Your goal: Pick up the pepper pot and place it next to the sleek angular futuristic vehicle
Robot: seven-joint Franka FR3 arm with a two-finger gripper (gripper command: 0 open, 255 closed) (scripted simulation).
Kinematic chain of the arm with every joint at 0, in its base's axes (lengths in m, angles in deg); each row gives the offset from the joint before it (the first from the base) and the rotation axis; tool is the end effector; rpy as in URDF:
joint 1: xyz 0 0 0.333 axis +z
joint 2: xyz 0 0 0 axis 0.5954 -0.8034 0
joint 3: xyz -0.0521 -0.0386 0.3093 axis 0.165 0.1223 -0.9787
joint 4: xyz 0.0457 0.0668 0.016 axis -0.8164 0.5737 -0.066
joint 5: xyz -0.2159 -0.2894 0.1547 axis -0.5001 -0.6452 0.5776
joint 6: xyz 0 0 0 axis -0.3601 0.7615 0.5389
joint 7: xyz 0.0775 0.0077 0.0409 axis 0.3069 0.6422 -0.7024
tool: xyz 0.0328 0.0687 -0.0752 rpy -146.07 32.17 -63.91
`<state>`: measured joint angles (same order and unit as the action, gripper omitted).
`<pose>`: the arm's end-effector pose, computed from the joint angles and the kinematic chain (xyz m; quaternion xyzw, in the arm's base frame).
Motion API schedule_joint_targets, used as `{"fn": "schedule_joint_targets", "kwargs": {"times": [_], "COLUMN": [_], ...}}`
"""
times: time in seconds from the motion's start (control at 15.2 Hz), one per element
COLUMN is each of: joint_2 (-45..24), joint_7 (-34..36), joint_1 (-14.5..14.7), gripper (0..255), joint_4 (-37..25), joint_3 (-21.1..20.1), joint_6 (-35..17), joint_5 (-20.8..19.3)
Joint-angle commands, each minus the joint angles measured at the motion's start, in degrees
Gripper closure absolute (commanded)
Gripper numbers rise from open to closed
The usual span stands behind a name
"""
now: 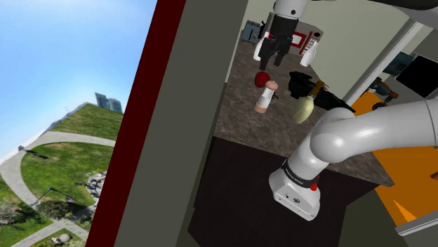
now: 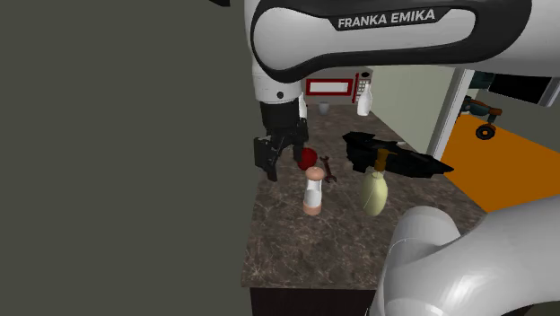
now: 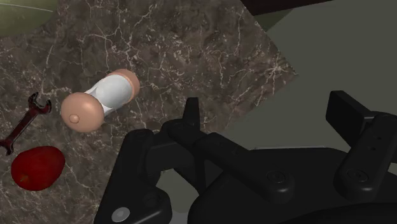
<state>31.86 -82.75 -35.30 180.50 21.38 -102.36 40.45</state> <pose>0.3093 -0.0215 0.5647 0.9970 -0.0604 -0.0356 0.0338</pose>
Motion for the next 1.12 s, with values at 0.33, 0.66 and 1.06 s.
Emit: {"fn": "schedule_joint_targets", "kwargs": {"times": [0.33, 0.66, 1.06], "joint_2": [-1.53, -5.18, -12.28], "joint_7": [-5.26, -10.67, -17.74], "joint_1": [-2.89, -5.4, -7.19], "gripper": [0, 0, 0], "joint_4": [2.35, 3.05, 1.67], "joint_3": [7.14, 14.49, 23.67], "joint_6": [-5.39, -11.09, -18.05], "joint_5": [-2.85, -4.93, -5.46]}}
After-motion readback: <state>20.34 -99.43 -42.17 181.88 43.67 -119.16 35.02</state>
